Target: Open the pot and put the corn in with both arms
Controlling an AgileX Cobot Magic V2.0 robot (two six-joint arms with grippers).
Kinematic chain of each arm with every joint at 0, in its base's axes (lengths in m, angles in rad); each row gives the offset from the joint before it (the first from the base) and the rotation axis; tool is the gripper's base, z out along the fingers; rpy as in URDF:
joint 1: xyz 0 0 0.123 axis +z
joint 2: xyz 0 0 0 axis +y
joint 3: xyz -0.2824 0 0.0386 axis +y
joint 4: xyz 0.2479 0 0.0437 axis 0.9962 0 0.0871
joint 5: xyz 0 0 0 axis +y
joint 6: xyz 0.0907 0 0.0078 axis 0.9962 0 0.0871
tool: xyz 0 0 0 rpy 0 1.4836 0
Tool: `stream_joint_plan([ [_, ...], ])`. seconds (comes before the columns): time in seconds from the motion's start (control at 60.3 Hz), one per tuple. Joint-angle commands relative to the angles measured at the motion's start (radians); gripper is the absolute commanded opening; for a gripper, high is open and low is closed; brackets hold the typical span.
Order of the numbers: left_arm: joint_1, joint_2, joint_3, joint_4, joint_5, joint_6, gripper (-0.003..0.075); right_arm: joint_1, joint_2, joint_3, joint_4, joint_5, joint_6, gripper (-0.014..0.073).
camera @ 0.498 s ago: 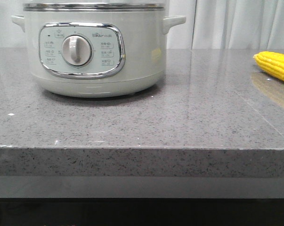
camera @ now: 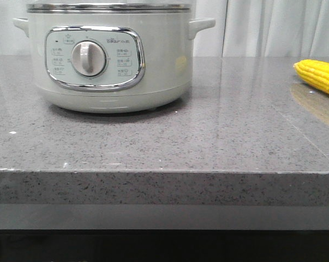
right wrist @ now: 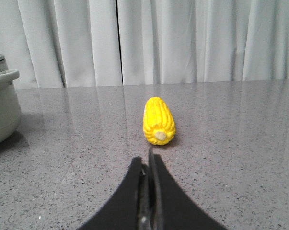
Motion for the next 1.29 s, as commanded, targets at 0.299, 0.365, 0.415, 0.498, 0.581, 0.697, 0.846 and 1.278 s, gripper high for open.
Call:
stream_joint_plan([
  [0.299, 0.002, -0.016, 0.009, -0.010, -0.111, 0.000, -0.0020, -0.007, -0.021, -0.011, -0.010, -0.119, -0.004, -0.0120],
  [0.365, 0.002, -0.014, -0.012, -0.010, -0.121, 0.000, -0.0020, -0.007, -0.021, -0.021, -0.010, -0.116, -0.004, -0.0120],
  [0.415, 0.002, -0.012, -0.039, -0.010, -0.117, 0.000, -0.0020, -0.007, -0.021, -0.039, -0.009, -0.106, -0.004, -0.0120],
  [0.498, 0.002, -0.008, -0.104, -0.010, -0.077, 0.000, -0.0020, -0.007, -0.021, -0.095, -0.009, -0.067, -0.004, -0.0120],
  [0.581, 0.002, 0.005, -0.191, -0.028, 0.010, 0.000, -0.0020, -0.007, -0.019, -0.179, -0.009, 0.003, -0.005, -0.0120],
  [0.697, 0.002, 0.055, -0.342, -0.037, 0.138, 0.000, -0.0020, -0.007, 0.009, -0.320, -0.010, 0.133, -0.005, -0.0120],
  [0.846, 0.002, 0.160, -0.534, -0.037, 0.311, 0.000, -0.0020, -0.007, 0.099, -0.503, -0.018, 0.298, -0.040, -0.0120],
  [1.278, 0.002, 0.470, -0.768, -0.037, 0.510, 0.000, -0.0020, -0.007, 0.438, -0.705, -0.018, 0.520, -0.042, -0.0120],
])
